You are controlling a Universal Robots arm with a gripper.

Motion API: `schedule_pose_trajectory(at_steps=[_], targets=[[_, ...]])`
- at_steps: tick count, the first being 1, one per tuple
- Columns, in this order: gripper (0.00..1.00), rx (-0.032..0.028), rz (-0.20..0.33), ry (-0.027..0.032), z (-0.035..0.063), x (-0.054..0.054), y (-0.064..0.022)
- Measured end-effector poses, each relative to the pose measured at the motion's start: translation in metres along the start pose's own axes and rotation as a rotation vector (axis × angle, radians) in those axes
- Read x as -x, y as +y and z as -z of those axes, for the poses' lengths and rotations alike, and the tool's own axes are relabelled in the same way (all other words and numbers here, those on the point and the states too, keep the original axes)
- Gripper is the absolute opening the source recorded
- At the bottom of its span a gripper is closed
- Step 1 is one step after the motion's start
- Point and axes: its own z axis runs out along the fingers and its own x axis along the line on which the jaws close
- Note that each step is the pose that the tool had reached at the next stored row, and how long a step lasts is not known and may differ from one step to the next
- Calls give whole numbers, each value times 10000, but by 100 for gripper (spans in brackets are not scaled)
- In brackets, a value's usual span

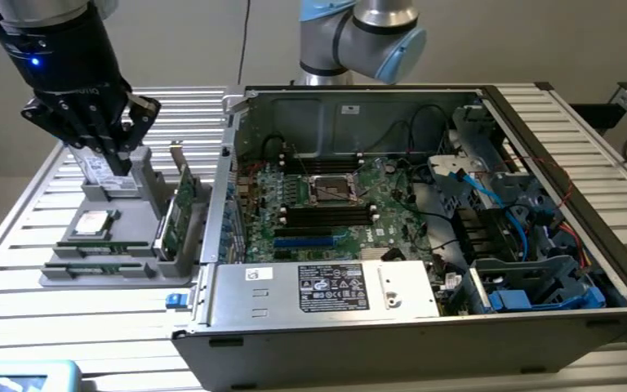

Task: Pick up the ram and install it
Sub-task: 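Reach for the ram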

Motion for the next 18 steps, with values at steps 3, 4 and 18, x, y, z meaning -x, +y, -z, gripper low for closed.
schedule_pose_trajectory(at_steps=[3, 4, 18], targets=[[11, -5, -1, 0, -54, -128, -13], [11, -14, -1, -1, -59, -150, -15], [11, -87, 0, -54, -101, -433, -38]])
